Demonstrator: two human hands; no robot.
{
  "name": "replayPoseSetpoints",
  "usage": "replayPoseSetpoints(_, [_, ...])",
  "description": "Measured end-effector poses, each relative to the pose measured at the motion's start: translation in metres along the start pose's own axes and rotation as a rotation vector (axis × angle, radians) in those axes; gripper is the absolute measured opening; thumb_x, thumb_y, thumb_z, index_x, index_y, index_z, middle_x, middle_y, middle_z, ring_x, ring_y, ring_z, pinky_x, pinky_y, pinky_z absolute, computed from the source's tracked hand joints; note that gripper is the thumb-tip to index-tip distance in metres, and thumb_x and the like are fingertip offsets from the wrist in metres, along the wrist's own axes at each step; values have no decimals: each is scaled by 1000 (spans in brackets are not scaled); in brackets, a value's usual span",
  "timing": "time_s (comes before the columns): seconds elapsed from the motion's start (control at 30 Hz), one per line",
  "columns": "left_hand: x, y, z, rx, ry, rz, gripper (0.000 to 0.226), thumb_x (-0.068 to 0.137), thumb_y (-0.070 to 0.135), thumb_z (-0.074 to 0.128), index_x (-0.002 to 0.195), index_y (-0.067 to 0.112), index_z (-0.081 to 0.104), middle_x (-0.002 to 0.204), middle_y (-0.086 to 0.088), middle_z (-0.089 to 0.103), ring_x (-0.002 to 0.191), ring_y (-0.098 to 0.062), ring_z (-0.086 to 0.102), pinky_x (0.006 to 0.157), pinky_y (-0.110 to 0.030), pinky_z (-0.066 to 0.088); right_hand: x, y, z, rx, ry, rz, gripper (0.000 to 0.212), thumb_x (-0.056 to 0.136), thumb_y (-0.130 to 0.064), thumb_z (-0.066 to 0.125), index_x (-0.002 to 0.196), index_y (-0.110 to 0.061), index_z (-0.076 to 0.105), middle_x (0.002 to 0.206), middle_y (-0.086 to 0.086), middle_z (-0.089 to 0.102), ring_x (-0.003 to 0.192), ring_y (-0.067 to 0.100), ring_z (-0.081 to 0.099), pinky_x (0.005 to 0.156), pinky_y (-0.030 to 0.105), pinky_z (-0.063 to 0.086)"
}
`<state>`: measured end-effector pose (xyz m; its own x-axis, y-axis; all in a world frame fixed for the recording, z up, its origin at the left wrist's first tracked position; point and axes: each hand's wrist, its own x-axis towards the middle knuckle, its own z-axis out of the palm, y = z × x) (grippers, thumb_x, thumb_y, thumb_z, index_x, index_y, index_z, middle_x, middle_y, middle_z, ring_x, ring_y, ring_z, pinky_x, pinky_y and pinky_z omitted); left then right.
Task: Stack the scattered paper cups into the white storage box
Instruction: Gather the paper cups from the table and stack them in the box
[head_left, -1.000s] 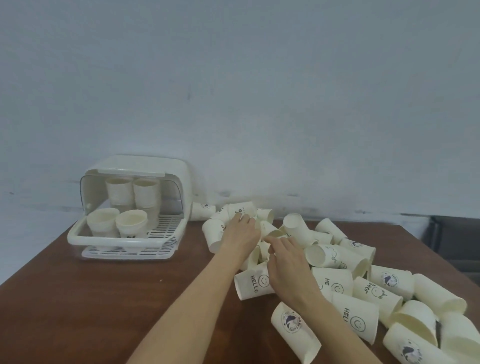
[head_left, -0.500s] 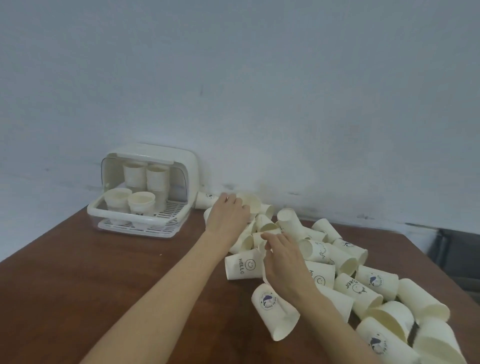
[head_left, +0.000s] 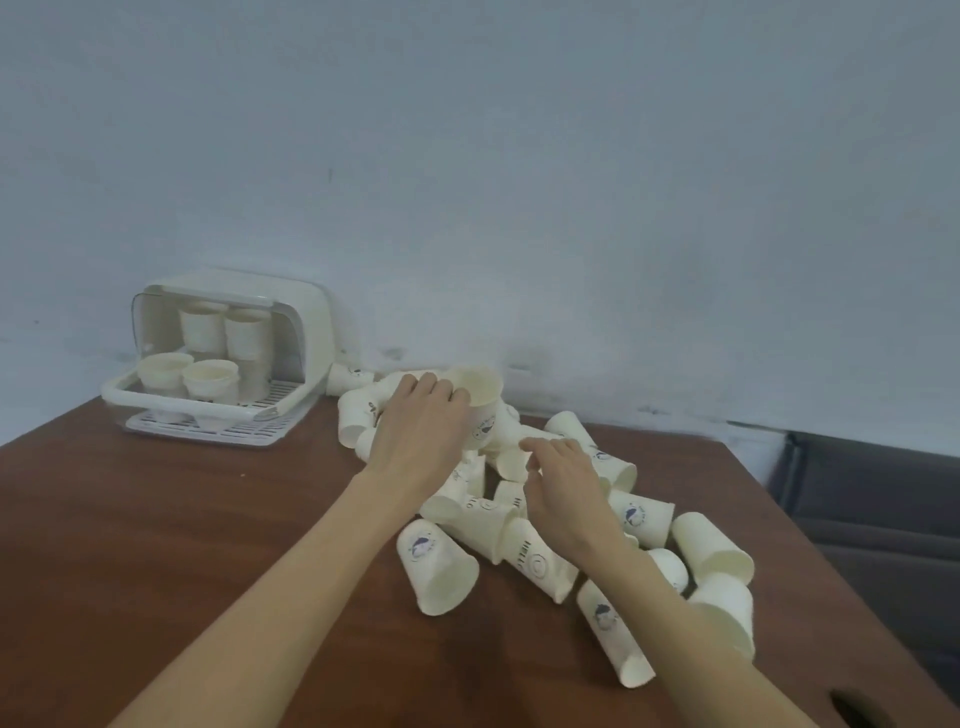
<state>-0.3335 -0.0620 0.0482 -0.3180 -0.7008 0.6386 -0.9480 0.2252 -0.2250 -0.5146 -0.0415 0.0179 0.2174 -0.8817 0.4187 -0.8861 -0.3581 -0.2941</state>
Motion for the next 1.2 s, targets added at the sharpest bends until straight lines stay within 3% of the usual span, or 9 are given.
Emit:
replayPoseSetpoints(0.17, [3,46,-12,-24,15,-5,23,56,0,77,65,11,59,59,-6,55,61,-28,52,62,-36,42,-20,38,-25,-6,10,19,45,90,-1,40,133,-13,49,119,1,57,113,22,42,94,25,25])
replayPoseSetpoints(0.33, [7,90,-17,-78,19,-26,21,62,1,76,66,12,58,60,-5,55,62,-28,52,65,-38,45,-44,84,-49,-14,-4,77,43,91,-3,41,132,-12,50,123,3,59,117,24,43,102,35,33])
replayPoseSetpoints(0.5, [5,125,-25,-88,42,-38,20,64,3,77,66,13,60,61,-4,56,63,-28,53,70,-40,45,-69,122,-67,-26,-21,136,38,90,-4,42,126,-13,53,109,2,61,105,24,46,92,35,37])
replayPoseSetpoints(0.77, [-1,160,-33,-99,72,-21,20,68,5,77,65,13,59,59,-3,55,62,-26,53,64,-37,44,-108,159,-78,-68,-98,170,35,93,-9,40,123,-13,58,105,3,63,103,23,48,83,33,39])
replayPoseSetpoints(0.93, [-7,168,-32,-108,46,-25,21,64,5,79,65,14,60,59,-2,55,62,-26,53,64,-36,45,-134,149,-76,21,-158,122,32,93,-16,44,119,-13,61,110,3,62,108,20,51,87,36,45])
replayPoseSetpoints(1.07, [-16,168,-33,-137,44,-45,19,67,6,77,66,13,60,59,-2,55,62,-26,53,64,-36,46,-147,129,-63,16,-228,51,23,91,-23,44,94,-15,66,91,-1,64,89,16,51,75,32,45])
replayPoseSetpoints(1.2, [-27,165,-37,-139,86,-67,15,75,10,74,66,13,62,60,-3,57,63,-27,55,70,-36,39,-155,107,-53,-57,-237,53,37,92,-30,40,74,-11,65,64,1,56,70,20,52,65,35,44])
